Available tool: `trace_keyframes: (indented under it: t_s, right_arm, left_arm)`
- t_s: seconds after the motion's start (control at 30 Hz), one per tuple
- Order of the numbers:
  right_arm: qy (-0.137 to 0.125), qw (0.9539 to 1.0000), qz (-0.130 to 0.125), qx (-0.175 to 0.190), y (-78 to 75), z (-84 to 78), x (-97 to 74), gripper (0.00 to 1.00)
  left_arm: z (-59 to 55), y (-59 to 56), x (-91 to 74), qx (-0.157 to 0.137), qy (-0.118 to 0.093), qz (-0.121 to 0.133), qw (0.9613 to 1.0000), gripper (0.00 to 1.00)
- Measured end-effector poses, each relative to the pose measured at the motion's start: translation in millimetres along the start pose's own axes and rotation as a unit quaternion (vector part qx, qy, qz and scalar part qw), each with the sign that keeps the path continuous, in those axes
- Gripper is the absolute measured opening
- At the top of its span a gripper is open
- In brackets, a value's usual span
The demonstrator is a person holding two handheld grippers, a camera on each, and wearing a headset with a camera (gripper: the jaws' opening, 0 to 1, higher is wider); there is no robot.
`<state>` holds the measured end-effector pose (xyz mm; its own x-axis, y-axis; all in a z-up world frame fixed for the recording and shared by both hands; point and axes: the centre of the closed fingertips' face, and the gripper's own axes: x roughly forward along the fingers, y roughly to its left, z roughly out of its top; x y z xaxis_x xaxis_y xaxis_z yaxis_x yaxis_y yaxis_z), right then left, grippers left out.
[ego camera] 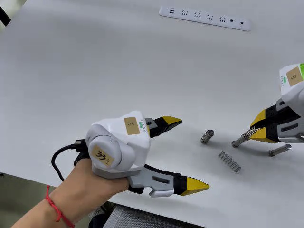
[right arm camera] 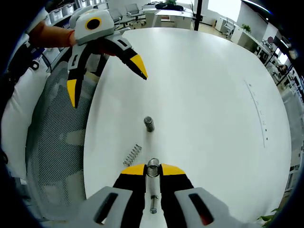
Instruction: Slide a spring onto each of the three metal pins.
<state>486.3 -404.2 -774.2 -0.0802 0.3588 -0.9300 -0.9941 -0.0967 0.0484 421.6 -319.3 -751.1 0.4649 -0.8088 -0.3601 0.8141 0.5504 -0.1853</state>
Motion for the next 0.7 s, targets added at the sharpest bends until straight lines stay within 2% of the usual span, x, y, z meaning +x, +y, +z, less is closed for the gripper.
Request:
trace_keyframes:
  t_s: [0.7]
  right_arm:
    - [0.008,0.9998,-0.013,-0.012,-2.3,-6.4,29.0,0.12]
  left_arm:
    - [-2.9,3.0,-2.3,-0.005,0.002,0.001,1.0,0.82]
